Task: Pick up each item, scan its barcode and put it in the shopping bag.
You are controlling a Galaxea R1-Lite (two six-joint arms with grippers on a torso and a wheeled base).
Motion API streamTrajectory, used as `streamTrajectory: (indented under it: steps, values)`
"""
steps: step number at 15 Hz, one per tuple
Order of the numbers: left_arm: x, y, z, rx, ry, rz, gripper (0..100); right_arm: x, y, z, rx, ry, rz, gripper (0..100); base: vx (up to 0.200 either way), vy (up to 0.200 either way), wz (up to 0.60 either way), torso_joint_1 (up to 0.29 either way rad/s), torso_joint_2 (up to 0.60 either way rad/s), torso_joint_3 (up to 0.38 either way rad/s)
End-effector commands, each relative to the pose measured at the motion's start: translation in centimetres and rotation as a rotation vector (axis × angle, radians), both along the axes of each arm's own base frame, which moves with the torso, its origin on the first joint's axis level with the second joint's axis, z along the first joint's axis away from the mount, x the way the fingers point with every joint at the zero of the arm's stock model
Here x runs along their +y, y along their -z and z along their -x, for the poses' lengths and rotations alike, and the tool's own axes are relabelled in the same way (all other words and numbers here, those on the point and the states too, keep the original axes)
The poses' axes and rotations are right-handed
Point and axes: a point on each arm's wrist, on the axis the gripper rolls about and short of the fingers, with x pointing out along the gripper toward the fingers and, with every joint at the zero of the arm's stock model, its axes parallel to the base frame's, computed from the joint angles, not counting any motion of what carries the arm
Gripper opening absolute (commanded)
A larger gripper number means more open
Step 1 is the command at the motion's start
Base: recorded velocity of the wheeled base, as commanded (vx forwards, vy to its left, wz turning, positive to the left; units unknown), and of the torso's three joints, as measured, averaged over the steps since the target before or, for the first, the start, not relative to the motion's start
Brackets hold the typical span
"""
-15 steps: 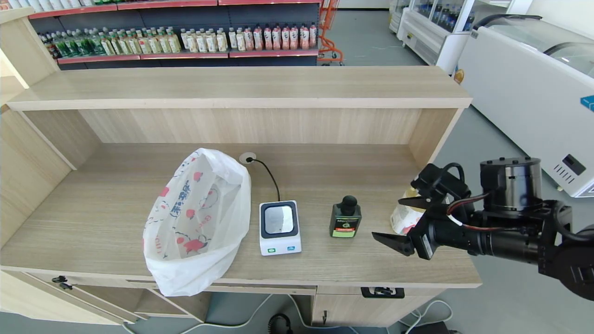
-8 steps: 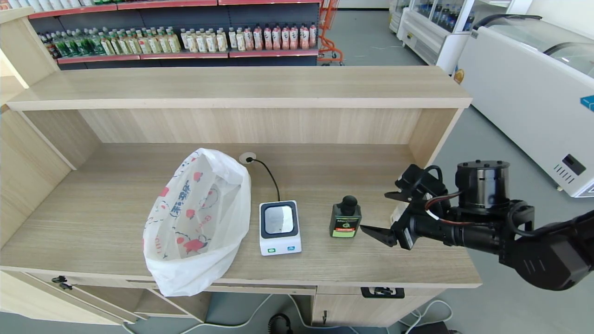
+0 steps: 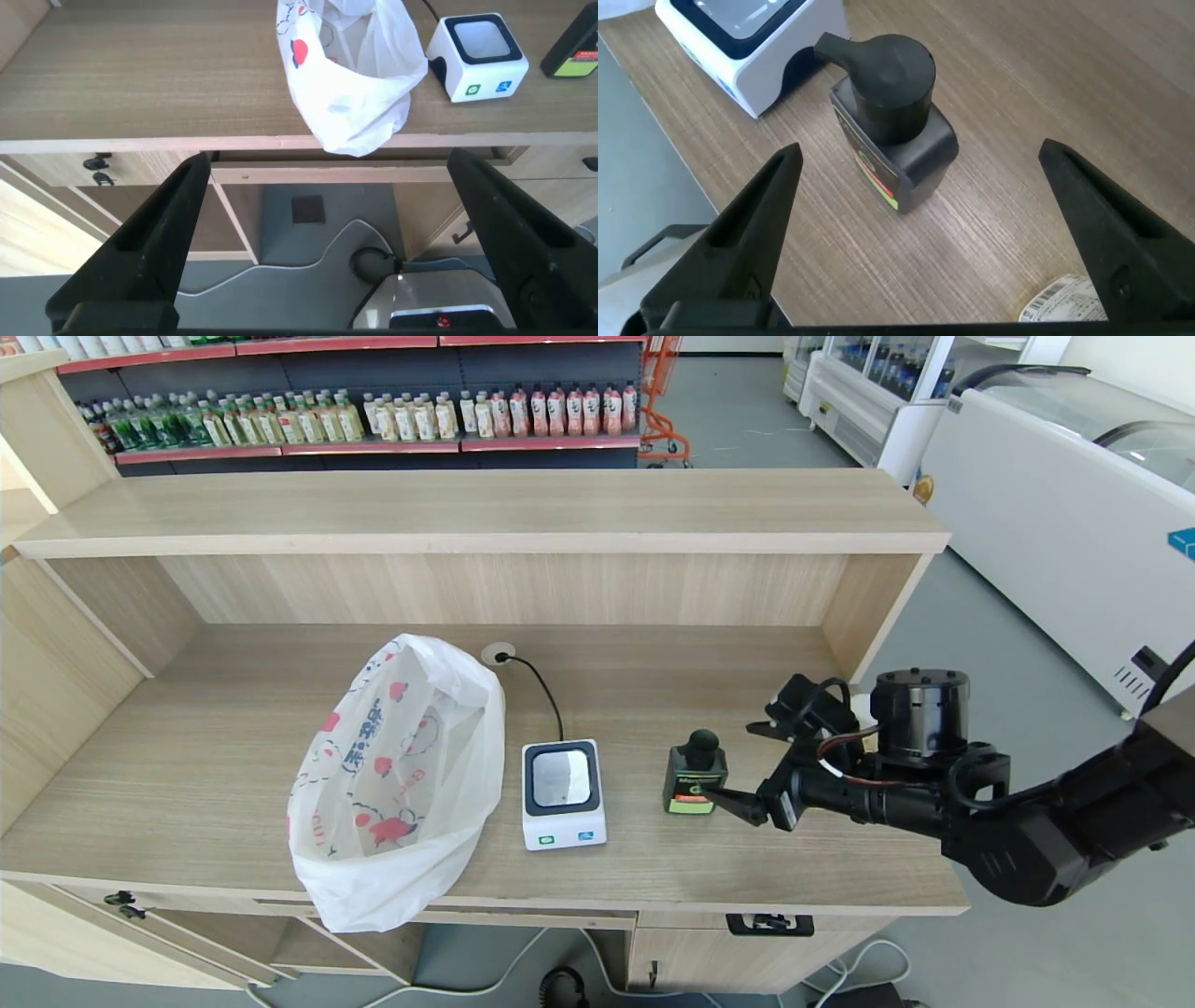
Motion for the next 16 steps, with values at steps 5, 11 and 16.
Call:
streamTrajectory:
  steps: [5, 11, 16]
  values:
    - [0.0, 0.0, 0.0, 0.0, 0.0, 0.0, 100, 0.5, 2.5, -1.6, 0.03, 0.003, 0.01, 100, 0.0, 0.0, 0.0, 0.0, 0.0, 0.0]
    - [0.0, 0.0, 0.0, 0.0, 0.0, 0.0, 100, 1.4, 3.3, -3.2, 0.03, -0.047, -0.016, 100, 0.0, 0.0, 0.0, 0.0, 0.0, 0.0]
    - [0.0, 0.0, 0.0, 0.0, 0.0, 0.0, 100, 2.0, 4.5, -4.4, 0.041, -0.061, -0.015, 100, 0.0, 0.0, 0.0, 0.0, 0.0, 0.0]
